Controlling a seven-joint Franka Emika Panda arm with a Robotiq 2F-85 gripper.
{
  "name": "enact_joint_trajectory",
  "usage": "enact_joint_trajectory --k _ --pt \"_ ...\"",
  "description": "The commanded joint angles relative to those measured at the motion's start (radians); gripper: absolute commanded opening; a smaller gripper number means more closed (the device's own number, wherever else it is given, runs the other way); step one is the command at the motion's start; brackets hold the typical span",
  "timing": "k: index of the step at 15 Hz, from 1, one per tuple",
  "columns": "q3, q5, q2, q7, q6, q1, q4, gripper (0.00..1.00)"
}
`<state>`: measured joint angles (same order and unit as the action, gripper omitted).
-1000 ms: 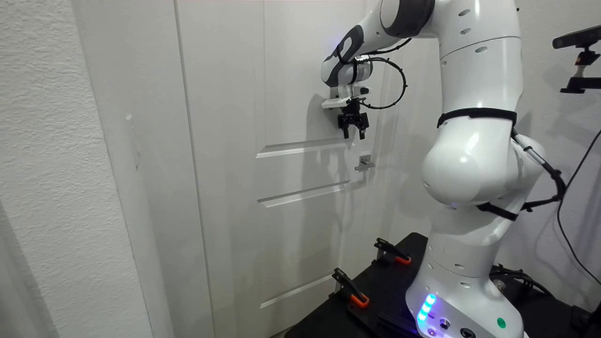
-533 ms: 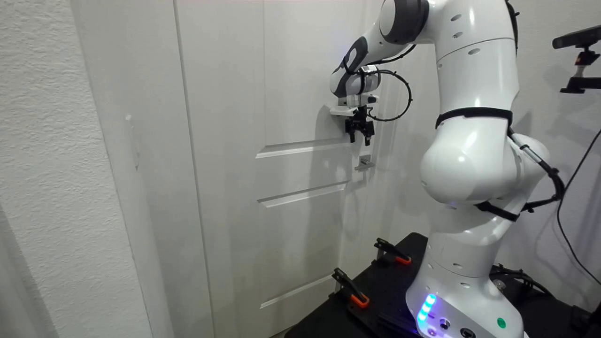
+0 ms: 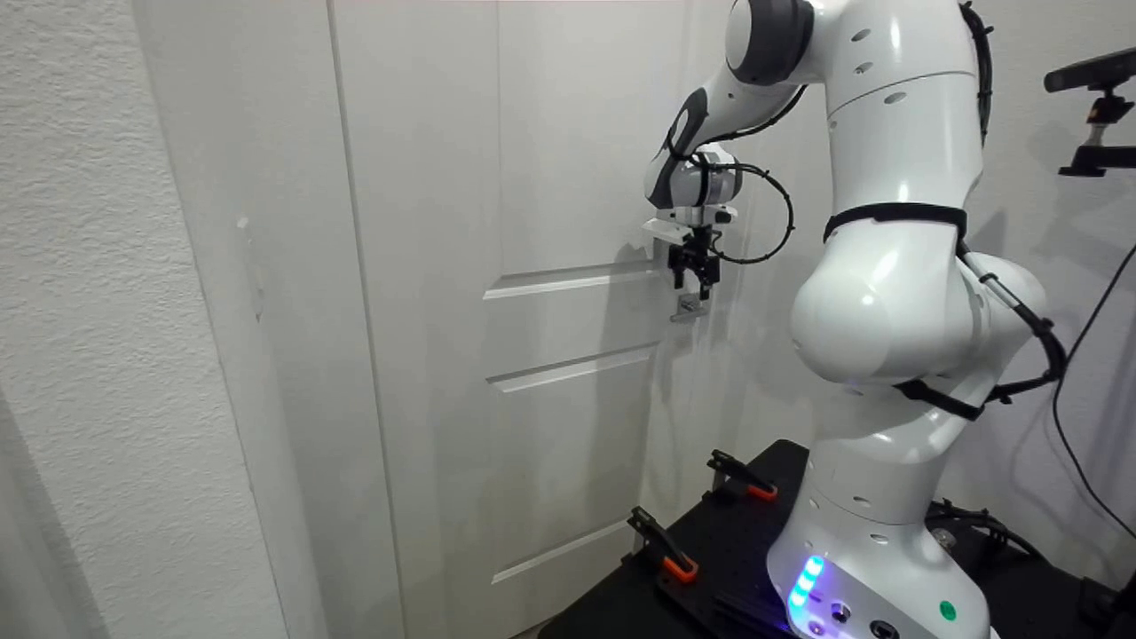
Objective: Open the door
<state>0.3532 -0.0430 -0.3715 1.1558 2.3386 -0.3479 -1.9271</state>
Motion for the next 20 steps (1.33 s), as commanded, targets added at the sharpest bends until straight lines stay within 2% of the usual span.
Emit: enact_joint_trajectory --k 1,6,9,20 --pt "0.012 -0.047 0.034 -0.050 0.101 -0.003 -0.096 1.00" --pt "0.023 -0.058 0.010 -0.050 0.316 0.014 -0.168 1.00" --pt "0.017 -0.081 -0.022 -0.052 0.397 0.014 -0.174 1.00" --pt "0.011 -0.176 -0.253 -0.038 0.514 0.028 -0.066 1.00"
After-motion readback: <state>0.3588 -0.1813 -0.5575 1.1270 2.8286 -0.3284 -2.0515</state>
